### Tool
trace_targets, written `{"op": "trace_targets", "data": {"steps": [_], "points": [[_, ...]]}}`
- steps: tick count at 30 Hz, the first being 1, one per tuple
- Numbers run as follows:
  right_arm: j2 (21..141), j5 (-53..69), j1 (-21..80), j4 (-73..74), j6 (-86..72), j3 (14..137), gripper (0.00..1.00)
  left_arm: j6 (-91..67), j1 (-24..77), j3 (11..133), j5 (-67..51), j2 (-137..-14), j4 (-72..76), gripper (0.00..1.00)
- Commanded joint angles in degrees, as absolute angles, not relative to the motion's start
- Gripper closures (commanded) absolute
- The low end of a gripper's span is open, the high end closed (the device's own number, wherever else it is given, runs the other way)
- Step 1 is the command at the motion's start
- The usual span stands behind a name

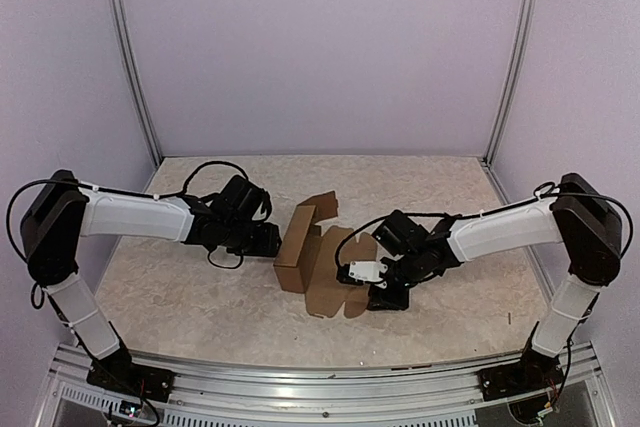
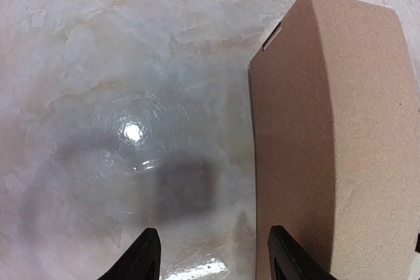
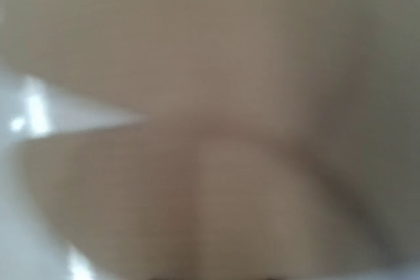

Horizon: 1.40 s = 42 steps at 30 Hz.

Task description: Fold the paper box

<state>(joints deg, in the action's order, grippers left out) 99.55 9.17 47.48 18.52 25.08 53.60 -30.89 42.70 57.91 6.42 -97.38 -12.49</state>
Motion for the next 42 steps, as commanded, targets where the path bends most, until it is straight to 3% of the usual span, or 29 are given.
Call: {"op": "trace_targets", "data": {"steps": [1,9,14,23,26,28,33,37,42], "points": [[98.12,16.53,51.94,25.84,27.38,52.05,0.65,-29.8,40.95,59.74,6.25,-97.92,-12.85,0.45],[95.52,21.17,48.47,31.55,31.15,55.66,0.63,-26.39,38.26,60.01,7.54,-93.28,-11.03,0.39],[94.5,29.43,30.45,33.62,34.76,63.61,0.59,-23.92,38.33,62.99,-1.39,-92.09,-8.44,0.36],[112.43,37.65,20.48,25.7,30.53,83.76,0.51,-24.58,37.79,67.93,-7.42,-100.78,-9.38,0.35],[118.88,44.17,19.59,23.27,27.39,88.67,0.37,-23.9,37.71,68.64,-9.51,-102.77,-8.6,0.35],[123.21,46.76,18.82,20.91,24.78,91.83,0.34,-23.46,37.64,69.32,-9.84,-103.95,-9.08,0.36],[130.03,42.89,18.75,13.08,18.05,97.94,0.38,-22.27,37.14,70.4,-11.0,-106.41,-10.29,0.39],[136.43,40.61,19.35,13.73,15.69,107.47,0.42,-21.58,36.85,69.97,-12.55,-107.53,-9.69,0.4],[139.35,38.18,21.13,12.33,15.71,110.53,0.44,-20.67,36.45,68.3,-14.37,-107.1,-7.09,0.4]]}}
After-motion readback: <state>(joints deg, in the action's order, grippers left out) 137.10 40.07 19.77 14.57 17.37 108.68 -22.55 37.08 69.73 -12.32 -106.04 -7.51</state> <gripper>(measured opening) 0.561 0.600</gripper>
